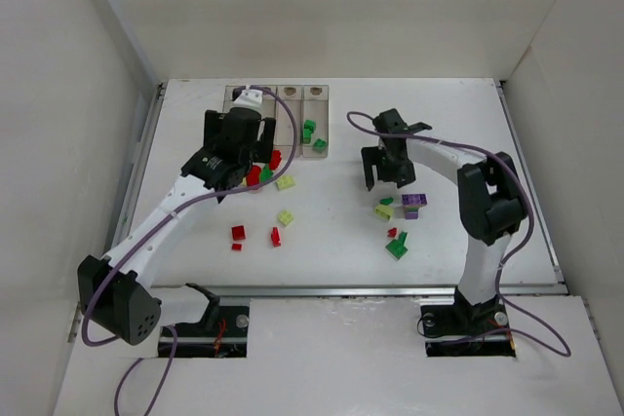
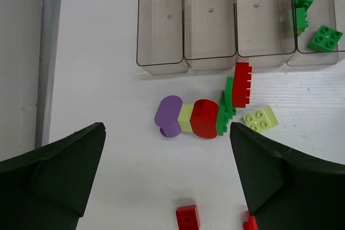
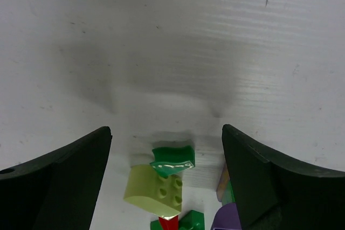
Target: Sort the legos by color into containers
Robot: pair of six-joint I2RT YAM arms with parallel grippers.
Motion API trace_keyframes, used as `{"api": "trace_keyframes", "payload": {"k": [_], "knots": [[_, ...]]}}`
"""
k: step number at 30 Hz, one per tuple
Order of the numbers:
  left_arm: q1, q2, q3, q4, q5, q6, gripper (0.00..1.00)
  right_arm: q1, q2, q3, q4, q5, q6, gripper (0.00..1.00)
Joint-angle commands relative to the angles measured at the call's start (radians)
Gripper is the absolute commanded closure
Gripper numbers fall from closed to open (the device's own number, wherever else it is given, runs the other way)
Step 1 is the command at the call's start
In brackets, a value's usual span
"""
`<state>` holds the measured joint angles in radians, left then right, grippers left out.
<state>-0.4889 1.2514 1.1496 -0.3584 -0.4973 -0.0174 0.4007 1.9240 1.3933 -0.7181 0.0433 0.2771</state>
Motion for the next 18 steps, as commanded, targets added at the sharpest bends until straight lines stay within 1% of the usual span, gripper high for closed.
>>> {"api": "trace_keyframes", "payload": {"k": [1,6,8,11,12,13,14,18], "knots": [[-0.017,-0.061,-0.017,0.029,-0.018,0.013,0.00,0.006,-0.033,-0.016,-0.047,0.045,-0.003,0.12],[-0.036,-0.072,-0.041,0.038,-0.018,0.022,0.00,0.015,-0.051,-0.068,-0.047,0.055,0.007,0.13],[-0.036,-0.072,-0.050,0.047,-0.018,0.022,0.00,0.015,-0.042,-0.068,-0.047,0.035,0.007,0.17],[-0.036,-0.081,-0.050,0.058,-0.029,0.033,0.00,0.035,-0.031,-0.089,-0.047,0.035,0.007,0.20],[-0.036,-0.081,-0.050,0.058,-0.029,0.043,0.00,0.044,-0.031,-0.089,-0.047,0.026,0.007,0.23],[-0.045,-0.081,-0.050,0.058,-0.040,0.043,0.00,0.044,-0.040,-0.099,-0.037,0.026,0.016,0.29],[-0.045,-0.081,-0.050,0.058,-0.040,0.043,0.00,0.044,-0.040,-0.111,-0.027,0.026,0.016,0.29],[-0.045,-0.081,-0.059,0.067,-0.040,0.043,0.00,0.044,-0.049,-0.120,-0.012,0.015,0.025,0.51]]}}
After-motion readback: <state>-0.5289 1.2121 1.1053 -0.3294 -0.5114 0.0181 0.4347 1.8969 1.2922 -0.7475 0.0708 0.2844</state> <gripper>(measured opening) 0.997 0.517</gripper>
